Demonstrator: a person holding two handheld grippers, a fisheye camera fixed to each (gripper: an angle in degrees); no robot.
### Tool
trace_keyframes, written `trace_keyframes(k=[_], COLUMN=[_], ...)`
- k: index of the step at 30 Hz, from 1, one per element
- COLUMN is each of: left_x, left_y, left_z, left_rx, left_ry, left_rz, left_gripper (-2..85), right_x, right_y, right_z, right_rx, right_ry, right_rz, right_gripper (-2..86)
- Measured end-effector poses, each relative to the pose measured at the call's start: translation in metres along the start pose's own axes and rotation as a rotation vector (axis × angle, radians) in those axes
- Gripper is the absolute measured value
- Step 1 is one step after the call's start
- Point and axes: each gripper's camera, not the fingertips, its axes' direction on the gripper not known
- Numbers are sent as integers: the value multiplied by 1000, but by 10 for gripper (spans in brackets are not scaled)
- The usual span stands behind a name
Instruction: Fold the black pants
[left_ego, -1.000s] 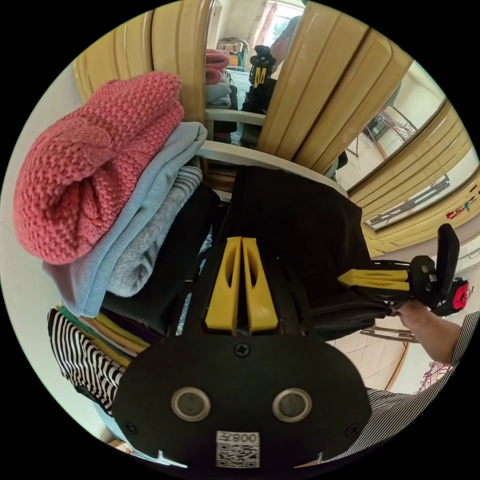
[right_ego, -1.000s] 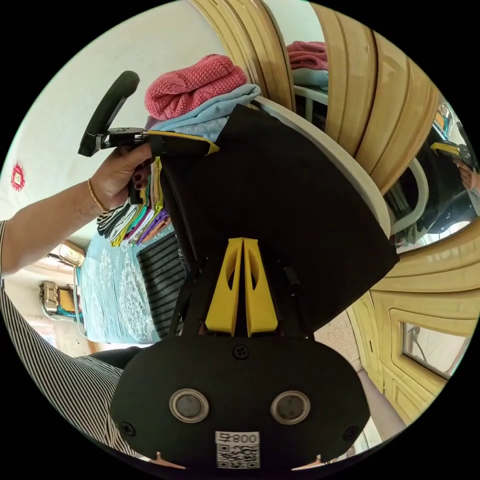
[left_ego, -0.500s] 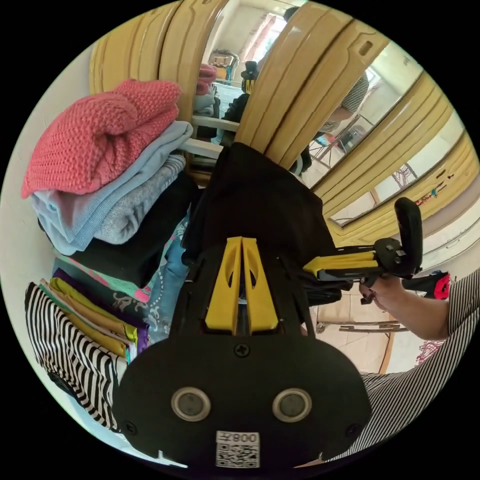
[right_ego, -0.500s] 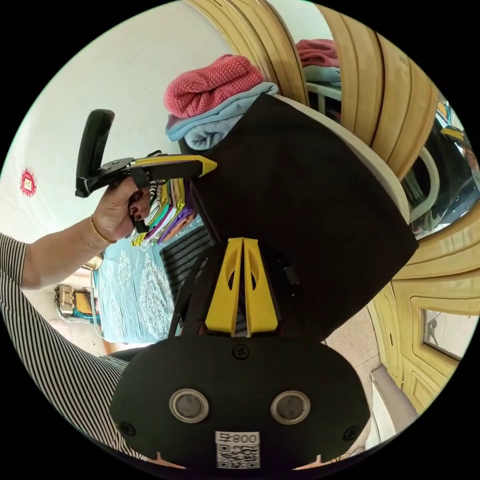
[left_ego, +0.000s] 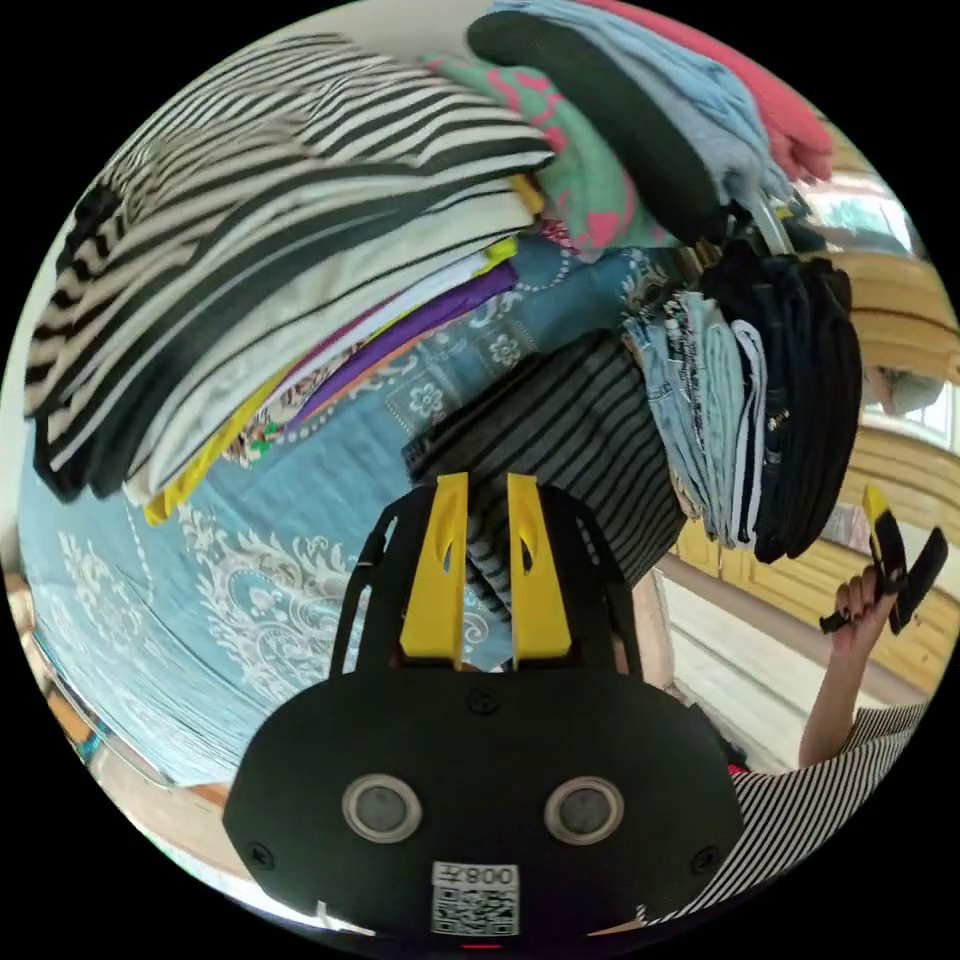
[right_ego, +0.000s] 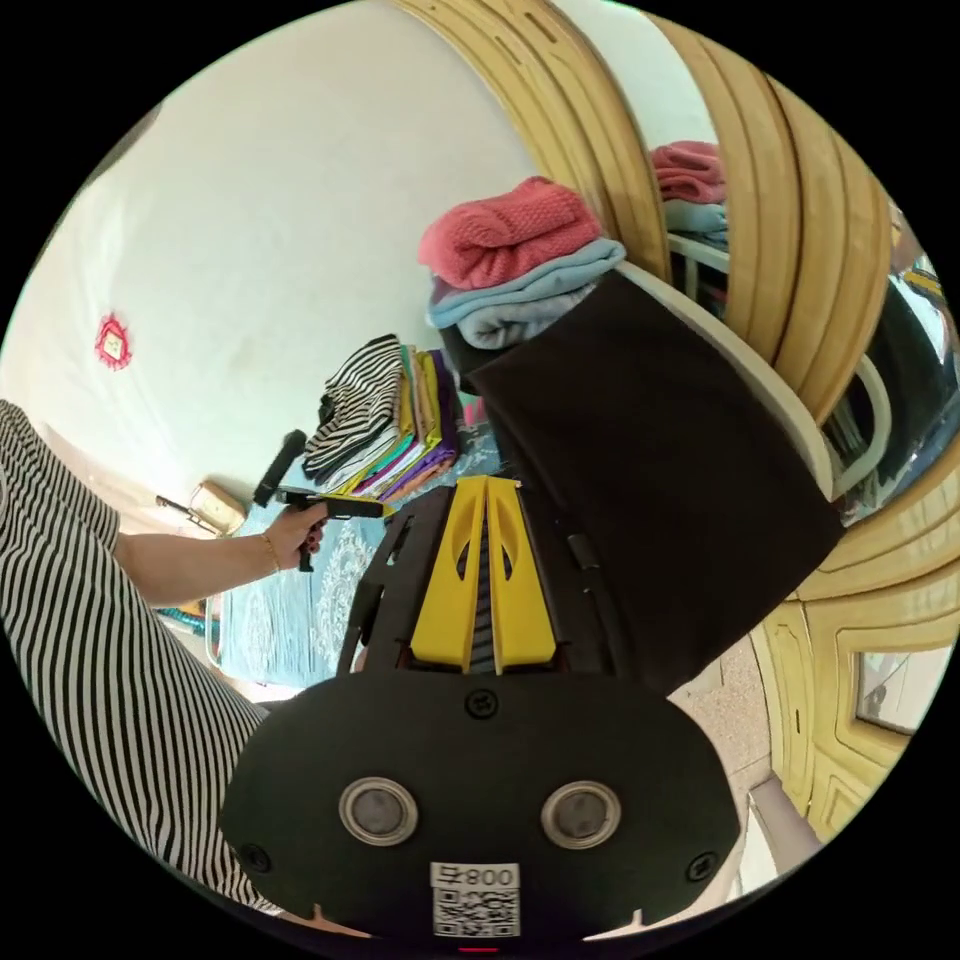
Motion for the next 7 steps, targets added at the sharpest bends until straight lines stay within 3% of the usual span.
trace_keyframes(k=[2,7], left_x=[-29,-33], left_y=[6,13], left_z=[24,59], left_rx=[20,10], left_ry=[108,91], left_rz=[-100,-105], left_gripper=[55,31], right_x=[-15,-25], right_y=[5,16], right_z=[28,82], right_rx=[-84,-217], right_ry=[-71,-196], right_rz=[-44,-35], right_gripper=[2,6])
